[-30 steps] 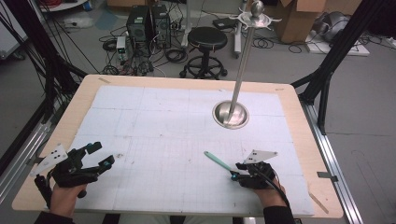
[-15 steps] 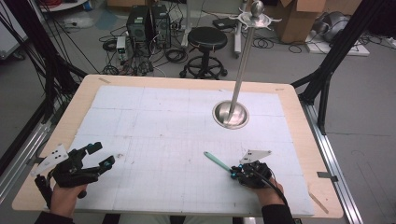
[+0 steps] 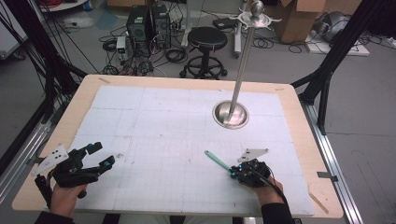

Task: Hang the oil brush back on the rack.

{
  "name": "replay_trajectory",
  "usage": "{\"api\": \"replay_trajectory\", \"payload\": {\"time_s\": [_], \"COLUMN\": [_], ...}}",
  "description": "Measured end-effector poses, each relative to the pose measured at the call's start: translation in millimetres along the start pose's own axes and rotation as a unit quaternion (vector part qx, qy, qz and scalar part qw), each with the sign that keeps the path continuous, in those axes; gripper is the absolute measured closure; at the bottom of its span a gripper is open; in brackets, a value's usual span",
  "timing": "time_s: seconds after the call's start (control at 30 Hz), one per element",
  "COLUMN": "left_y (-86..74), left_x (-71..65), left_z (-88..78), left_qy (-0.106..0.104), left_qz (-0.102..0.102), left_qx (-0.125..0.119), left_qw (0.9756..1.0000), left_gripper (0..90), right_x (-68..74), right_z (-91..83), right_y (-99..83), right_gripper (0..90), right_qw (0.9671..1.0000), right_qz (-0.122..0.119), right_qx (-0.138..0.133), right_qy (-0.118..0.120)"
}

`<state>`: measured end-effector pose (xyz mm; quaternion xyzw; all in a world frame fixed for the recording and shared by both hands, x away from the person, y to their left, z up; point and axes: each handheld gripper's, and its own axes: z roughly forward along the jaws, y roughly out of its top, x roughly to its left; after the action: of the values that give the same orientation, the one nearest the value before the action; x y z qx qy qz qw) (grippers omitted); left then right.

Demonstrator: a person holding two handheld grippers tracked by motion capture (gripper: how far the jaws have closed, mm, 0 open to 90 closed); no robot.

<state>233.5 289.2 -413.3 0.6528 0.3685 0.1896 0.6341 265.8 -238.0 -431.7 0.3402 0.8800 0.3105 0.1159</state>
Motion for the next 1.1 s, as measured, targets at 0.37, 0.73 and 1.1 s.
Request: {"api": "replay_trajectory", "payload": {"time_s": [0.37, 0.73, 1.1], "left_y": [0.5, 4.8, 22.8], "left_x": [-1.0, -11.0, -27.5], "left_z": [0.0, 6.6, 21.8], "left_qy": [-0.009, -0.094, -0.168], "left_qz": [-0.001, -0.025, -0.029], "left_qx": [-0.003, -0.015, -0.022], "left_qw": [1.0, 0.9951, 0.9852], "left_gripper": [18.2, 25.3, 24.6], "right_x": [2.3, 24.7, 45.5], "right_z": [-15.3, -28.9, -31.7], "right_y": [4.8, 25.0, 47.5], "right_gripper": [82.5, 82.3, 82.2], "right_qw": [0.9963, 0.9812, 0.9619], "right_qz": [0.021, -0.014, -0.042], "right_qx": [-0.076, -0.164, -0.212], "right_qy": [0.034, 0.1, 0.167]}}
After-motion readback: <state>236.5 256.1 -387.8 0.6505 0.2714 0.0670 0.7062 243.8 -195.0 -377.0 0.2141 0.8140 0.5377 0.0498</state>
